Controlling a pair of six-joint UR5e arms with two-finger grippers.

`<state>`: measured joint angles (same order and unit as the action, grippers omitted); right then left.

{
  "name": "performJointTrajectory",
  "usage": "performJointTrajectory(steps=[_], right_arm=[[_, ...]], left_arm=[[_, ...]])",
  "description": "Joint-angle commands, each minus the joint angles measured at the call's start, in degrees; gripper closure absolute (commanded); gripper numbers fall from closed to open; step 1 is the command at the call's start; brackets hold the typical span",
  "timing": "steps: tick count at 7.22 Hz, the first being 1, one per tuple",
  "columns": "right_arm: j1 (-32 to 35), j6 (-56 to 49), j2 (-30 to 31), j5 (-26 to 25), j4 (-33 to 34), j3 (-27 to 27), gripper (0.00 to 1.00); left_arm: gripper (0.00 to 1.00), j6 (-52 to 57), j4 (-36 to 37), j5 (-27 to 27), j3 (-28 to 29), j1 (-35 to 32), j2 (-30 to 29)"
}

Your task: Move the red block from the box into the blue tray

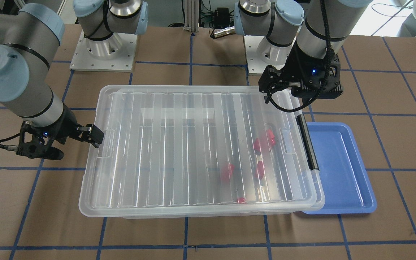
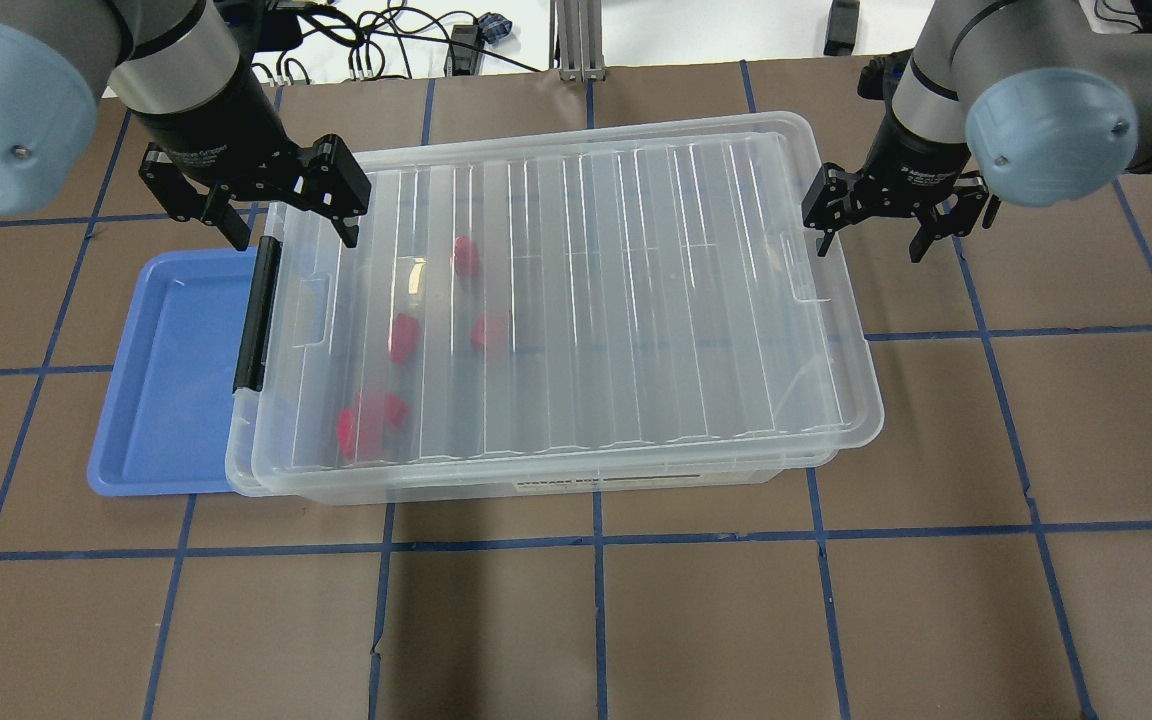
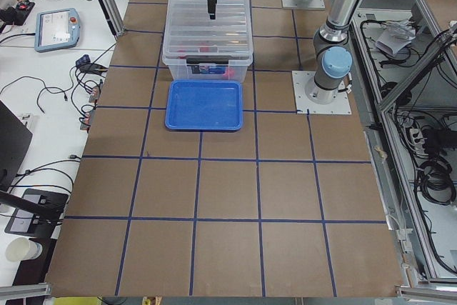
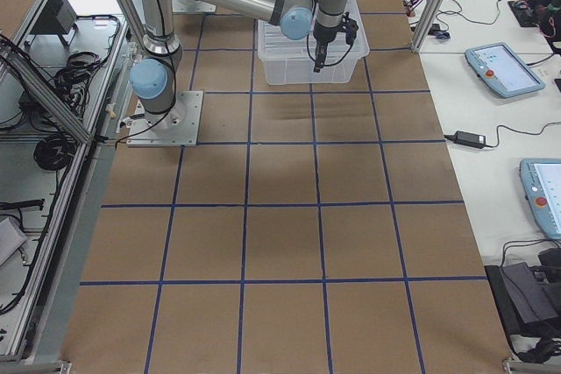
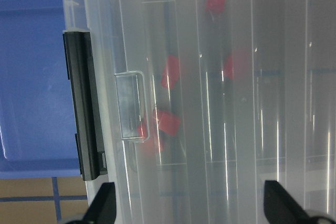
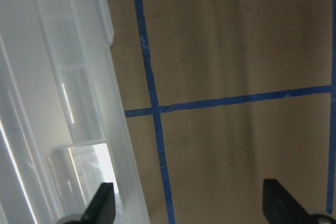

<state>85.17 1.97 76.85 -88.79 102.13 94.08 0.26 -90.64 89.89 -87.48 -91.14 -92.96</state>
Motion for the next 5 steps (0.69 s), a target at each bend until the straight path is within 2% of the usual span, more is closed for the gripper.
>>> performJointTrajectory(steps=[1, 5], right_arm=[[0.00, -0.21, -0.48, -0.16, 0.08, -0.04, 0.00], [-0.35, -0.39, -1.62, -1.04, 0.61, -0.91, 0.00]], left_arm=[[0.00, -0.35, 0.02, -0.07, 0.03, 0.00, 0.24], [0.00, -0.01, 2.03, -0.24, -0.06, -0.17, 1.03]])
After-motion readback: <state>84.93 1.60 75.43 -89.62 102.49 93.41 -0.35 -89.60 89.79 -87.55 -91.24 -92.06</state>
